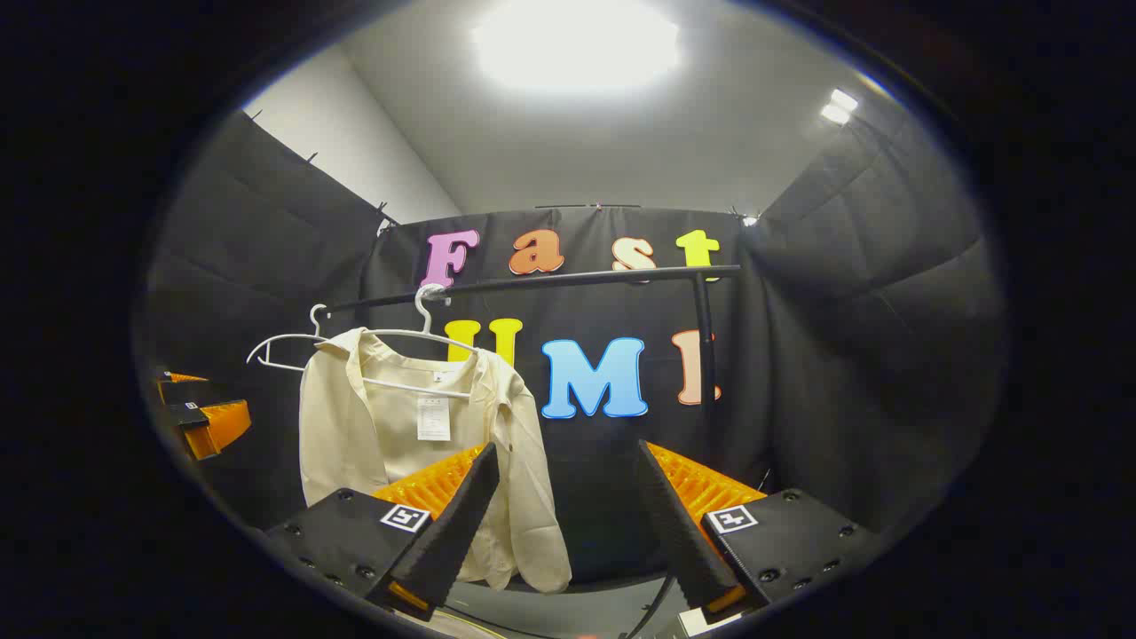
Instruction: Grasp the clothes on the hanger with both hands and then place them into the laundry hamper below.
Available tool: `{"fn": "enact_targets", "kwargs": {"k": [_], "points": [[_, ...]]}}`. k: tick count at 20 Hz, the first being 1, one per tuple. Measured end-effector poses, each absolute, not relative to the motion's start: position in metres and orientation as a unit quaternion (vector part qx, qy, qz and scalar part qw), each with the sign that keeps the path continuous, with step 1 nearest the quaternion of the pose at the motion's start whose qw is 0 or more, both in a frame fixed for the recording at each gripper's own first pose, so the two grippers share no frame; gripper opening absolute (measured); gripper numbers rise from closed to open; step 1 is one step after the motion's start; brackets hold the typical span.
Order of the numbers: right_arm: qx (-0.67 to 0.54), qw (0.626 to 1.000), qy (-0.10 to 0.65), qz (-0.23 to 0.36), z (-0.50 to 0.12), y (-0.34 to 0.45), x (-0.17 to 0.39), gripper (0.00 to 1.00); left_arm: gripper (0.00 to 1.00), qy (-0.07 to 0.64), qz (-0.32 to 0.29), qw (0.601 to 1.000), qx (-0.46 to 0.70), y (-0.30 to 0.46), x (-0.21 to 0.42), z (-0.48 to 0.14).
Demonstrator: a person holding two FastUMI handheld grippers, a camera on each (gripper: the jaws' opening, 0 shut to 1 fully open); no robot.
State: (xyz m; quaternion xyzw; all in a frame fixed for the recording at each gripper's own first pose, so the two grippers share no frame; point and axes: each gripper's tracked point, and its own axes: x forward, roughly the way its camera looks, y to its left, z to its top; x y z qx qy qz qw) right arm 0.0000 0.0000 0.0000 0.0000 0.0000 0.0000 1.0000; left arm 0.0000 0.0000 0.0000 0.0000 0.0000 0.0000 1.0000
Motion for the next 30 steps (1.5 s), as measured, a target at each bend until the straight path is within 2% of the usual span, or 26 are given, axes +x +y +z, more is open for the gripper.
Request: {"fn": "enact_targets", "kwargs": {"k": [20, 24, 30], "points": [[0.002, 0.999, 0.007, -0.044, -0.006, -0.016, -0.020, 0.96, 0.97, -0.021, -0.037, 0.999, -0.004, -0.009, 0.004, 0.006], [-0.005, 0.999, 0.000, -0.050, -0.004, -0.017, -0.007, 0.96, 0.97, -0.018, -0.035, 0.999, 0.003, -0.010, 0.010, 0.006], [-0.001, 1.000, -0.010, -0.020, 0.002, -0.003, 0.038, 0.97, 0.97, -0.015, -0.025, 1.000, 0.007, -0.019, 0.033, 0.006]]}}
